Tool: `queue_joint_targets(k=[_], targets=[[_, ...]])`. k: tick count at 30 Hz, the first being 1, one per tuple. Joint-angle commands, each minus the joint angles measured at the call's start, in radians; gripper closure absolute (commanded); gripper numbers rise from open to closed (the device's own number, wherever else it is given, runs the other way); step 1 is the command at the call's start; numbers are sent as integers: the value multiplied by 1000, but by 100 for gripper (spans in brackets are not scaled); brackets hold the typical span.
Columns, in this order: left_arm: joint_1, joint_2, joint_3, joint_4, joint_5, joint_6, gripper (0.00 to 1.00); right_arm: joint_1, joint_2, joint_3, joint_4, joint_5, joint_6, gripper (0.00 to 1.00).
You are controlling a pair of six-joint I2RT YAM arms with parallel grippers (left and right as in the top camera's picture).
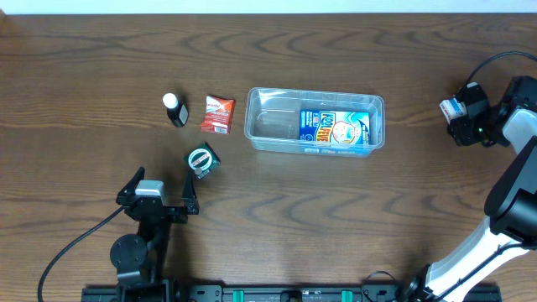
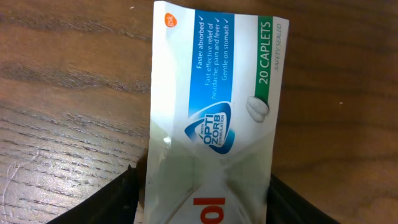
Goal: Pack container
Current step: 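Move right gripper to the white Panadol box and grasp it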
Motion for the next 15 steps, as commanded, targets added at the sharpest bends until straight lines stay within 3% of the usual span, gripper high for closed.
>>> queue_joint_targets(k=[1,5,9,15], targets=[[-3,-6,-19,-31,6,-5,2,-12,-6,-1,-2,-1,23,42],[-3,-6,-19,-31,6,-5,2,-12,-60,3,1,-39,43,44],[-3,-6,-19,-31,6,-5,2,-8,-145,9,2,-78,64,51],[-3,-6,-19,-31,6,-5,2,23,-266,9,-7,-84,82,53]])
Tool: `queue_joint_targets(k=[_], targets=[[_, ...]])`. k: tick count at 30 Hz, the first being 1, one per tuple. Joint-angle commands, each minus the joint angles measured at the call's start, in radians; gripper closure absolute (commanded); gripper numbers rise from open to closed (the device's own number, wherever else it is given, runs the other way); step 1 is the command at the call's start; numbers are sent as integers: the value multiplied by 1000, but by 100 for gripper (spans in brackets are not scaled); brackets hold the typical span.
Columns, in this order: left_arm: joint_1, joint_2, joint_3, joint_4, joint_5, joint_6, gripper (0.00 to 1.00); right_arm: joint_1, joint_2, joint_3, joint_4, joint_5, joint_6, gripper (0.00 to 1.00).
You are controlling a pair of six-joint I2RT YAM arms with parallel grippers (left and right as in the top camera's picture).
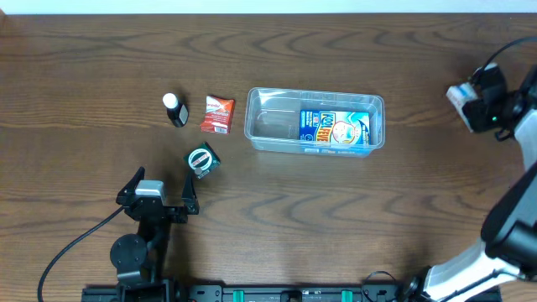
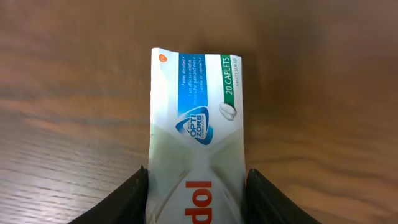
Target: Pack container
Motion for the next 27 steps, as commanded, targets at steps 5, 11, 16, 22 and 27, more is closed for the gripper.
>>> queue_joint_targets(k=[5,11,16,22,27], targets=[[-3,-6,-19,-31,6,-5,2,60,-145,9,-8,-38,29,54],[-3,-6,-19,-31,6,-5,2,153,-232,9,-8,-38,28,57],[-3,-6,-19,-31,6,-5,2,269,-278,9,-8,-38,28,58],[-3,-6,-19,-31,6,-5,2,422,-284,9,-41,-38,29,55],[-3,-6,-19,-31,6,-5,2,540,-284,9,-63,-37,29,54]])
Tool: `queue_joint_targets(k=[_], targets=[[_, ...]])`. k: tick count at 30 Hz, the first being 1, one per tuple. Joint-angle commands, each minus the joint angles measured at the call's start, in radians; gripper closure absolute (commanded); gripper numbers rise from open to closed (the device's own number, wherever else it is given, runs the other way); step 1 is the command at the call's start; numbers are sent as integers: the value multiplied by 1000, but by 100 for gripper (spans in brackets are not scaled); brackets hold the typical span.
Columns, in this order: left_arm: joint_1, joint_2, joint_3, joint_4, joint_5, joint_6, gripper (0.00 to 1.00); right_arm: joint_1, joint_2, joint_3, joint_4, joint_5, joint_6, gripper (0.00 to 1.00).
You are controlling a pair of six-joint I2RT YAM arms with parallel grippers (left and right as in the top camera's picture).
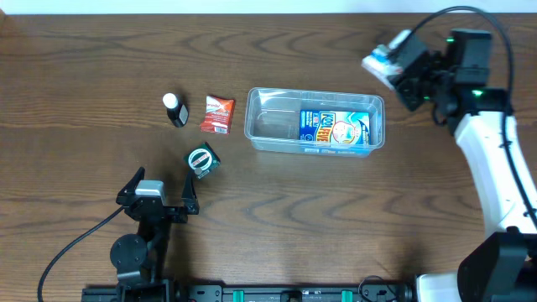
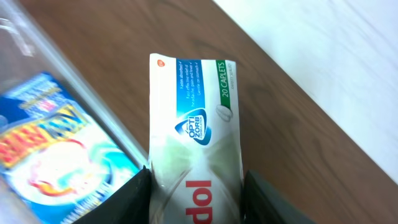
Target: Pack container
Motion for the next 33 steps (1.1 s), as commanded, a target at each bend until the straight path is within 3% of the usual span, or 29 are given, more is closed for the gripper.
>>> queue_joint_targets(k=[1,11,22,24,28,33], targets=[[-3,-6,-19,-31,6,-5,2,69,-14,9,-17,-13,12,54],[-3,-6,-19,-31,6,-5,2,185,-1,6,-113,-10,-7,53],[-3,-6,-19,-31,6,-5,2,190,1,6,-18,48,-6,44],[-3,-6,-19,-31,6,-5,2,190,4,6,-2,56,-6,37],[-3,-6,-19,-31,6,-5,2,184,26,6,18,84,-6,10],[-3,-6,-19,-31,6,-5,2,156,104,6,46,85,-6,2]])
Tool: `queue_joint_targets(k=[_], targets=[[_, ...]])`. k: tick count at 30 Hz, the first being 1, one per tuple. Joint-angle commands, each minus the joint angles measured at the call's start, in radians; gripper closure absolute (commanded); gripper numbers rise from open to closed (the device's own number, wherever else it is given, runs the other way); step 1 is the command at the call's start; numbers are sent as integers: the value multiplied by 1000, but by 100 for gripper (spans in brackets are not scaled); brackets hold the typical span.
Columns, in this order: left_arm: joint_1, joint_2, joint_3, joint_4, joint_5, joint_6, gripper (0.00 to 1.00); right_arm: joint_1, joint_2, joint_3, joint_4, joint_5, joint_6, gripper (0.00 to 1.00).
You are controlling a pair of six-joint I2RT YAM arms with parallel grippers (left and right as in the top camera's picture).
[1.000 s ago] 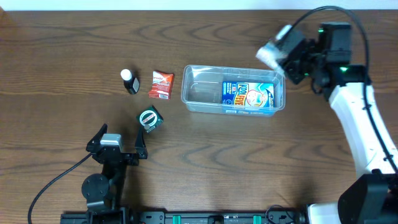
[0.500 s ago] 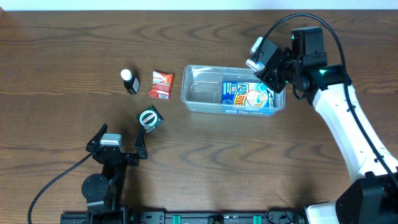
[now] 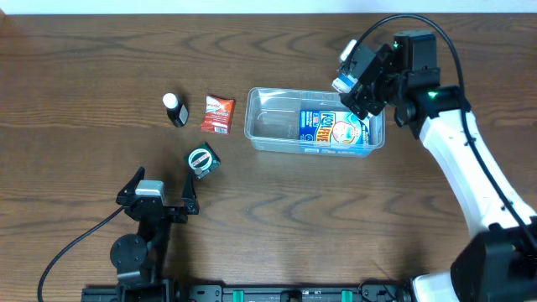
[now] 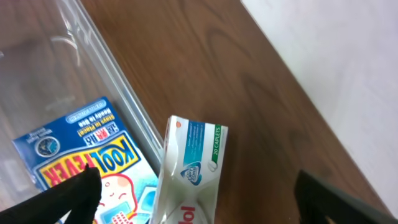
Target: Pack container
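A clear plastic container [image 3: 270,126] stands mid-table, and a blue Kool Fever box [image 3: 336,130] lies flat in its right half. My right gripper [image 3: 357,79] hovers over the container's far right corner. In the right wrist view its dark fingers [image 4: 78,190] stand wide apart, open. The white caplet box [image 4: 189,165] lies between them with a gap on each side, tilted over the container's far rim [image 4: 134,118]; whether it touches the rim cannot be told. My left gripper [image 3: 159,200] rests open near the front left edge.
Left of the container lie a small black bottle with a white cap [image 3: 174,110], a red packet [image 3: 217,114] and a green-and-white round item [image 3: 201,159]. The table's far edge meets a white surface [image 4: 348,56] just behind the container.
My right gripper has moved left, from beyond the container's far right corner to over it. Its fingers have opened and no longer press on the caplet box. The left arm is unchanged.
My right gripper held the caplet box low over the table at the far right. It then held the box higher there, then near the container's far right corner. Now it is over that corner, open, with the box loose between the fingers.
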Motion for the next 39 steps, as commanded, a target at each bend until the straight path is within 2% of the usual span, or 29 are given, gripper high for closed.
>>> queue_joint_targets(k=[1,4,9,14,24,32,39], targets=[[-3,-6,-19,-31,6,-5,2,-26,76,6,19,14,5,1],[-3,-6,-19,-31,6,-5,2,-49,133,6,71,14,32,2],[-3,-6,-19,-31,6,-5,2,-98,178,6,151,-3,166,1],[-3,-6,-19,-31,6,-5,2,-122,181,6,144,-146,172,2],[-3,-6,-19,-31,6,-5,2,-122,186,6,90,-142,172,9],[-3,-6,-19,-31,6,-5,2,-122,186,6,132,-143,216,10],[-3,-6,-19,-31,6,-5,2,-121,186,6,263,-139,335,12]])
